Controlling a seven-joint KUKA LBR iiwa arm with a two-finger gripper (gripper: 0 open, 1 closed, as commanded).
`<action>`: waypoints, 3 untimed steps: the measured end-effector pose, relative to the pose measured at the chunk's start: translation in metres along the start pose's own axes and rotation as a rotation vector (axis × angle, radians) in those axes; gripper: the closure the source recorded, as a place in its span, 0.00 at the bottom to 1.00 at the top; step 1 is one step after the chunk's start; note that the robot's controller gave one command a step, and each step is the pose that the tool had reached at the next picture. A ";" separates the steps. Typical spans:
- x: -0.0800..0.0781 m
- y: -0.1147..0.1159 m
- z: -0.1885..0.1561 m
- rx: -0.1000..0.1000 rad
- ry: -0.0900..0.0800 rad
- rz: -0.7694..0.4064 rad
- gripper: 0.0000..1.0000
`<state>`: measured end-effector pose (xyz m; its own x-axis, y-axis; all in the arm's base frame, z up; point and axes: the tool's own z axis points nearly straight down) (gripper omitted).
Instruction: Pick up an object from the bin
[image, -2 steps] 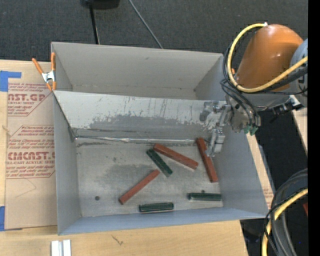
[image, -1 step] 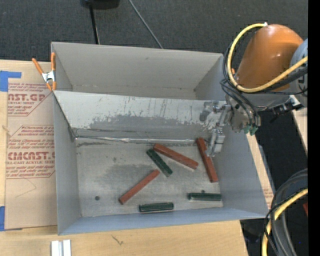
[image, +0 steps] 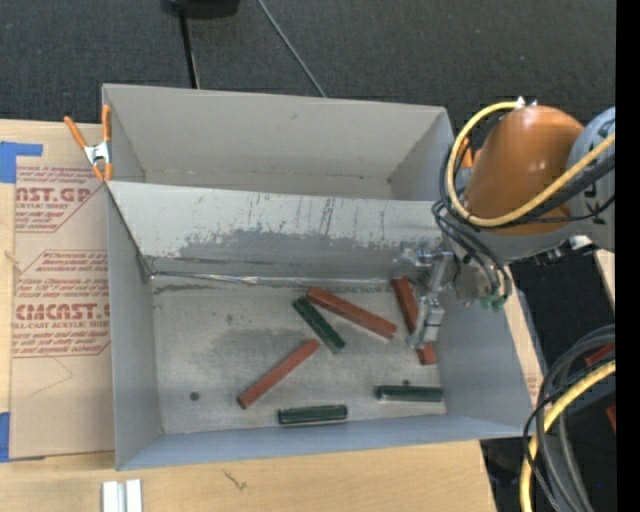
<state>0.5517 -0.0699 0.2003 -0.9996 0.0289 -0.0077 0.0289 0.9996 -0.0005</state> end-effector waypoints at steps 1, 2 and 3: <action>0.013 -0.003 0.066 0.000 0.003 -0.026 0.00; 0.038 -0.005 0.131 0.001 0.008 0.312 1.00; 0.038 -0.005 0.131 0.001 0.008 0.312 0.00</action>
Offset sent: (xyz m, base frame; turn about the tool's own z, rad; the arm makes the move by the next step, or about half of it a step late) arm -0.0372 -0.0049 -0.1303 0.3134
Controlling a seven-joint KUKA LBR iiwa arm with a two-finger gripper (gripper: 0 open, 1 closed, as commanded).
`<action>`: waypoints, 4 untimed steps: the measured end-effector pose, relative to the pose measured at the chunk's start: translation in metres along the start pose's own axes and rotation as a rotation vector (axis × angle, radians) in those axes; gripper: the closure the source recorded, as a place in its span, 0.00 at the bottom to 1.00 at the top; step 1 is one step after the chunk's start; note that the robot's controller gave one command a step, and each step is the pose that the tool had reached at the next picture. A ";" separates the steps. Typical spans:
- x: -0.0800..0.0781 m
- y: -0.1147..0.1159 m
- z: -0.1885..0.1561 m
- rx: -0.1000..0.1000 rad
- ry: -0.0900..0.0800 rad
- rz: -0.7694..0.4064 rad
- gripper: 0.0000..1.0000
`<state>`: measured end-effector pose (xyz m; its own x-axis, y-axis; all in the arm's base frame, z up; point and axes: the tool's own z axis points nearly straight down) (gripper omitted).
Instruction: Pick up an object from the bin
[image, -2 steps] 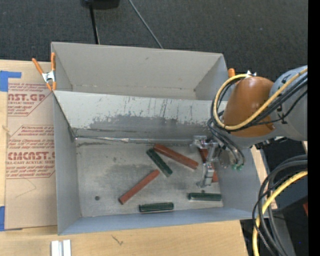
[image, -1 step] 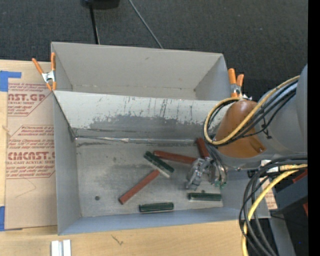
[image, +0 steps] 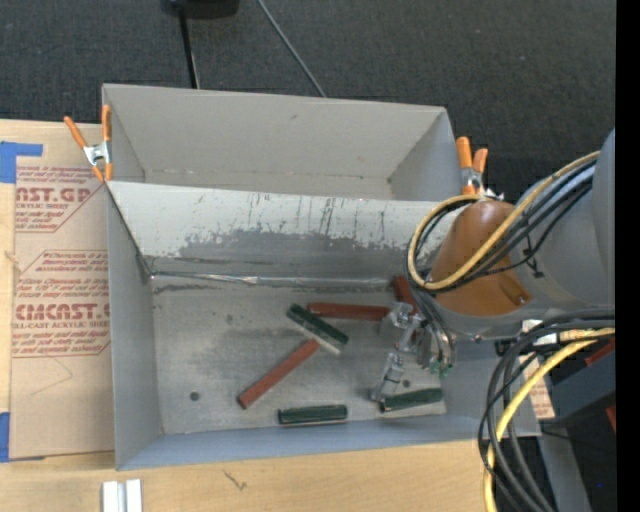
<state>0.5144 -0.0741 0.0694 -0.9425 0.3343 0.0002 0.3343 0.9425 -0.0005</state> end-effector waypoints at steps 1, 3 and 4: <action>0.000 0.000 0.000 0.000 0.000 0.000 0.00; -0.028 0.095 -0.002 -0.004 -0.006 -0.118 1.00; -0.004 0.077 -0.134 -0.001 -0.002 -0.095 1.00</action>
Offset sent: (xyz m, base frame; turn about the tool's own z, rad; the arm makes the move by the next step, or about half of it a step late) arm 0.0565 0.0782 0.0006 -0.1159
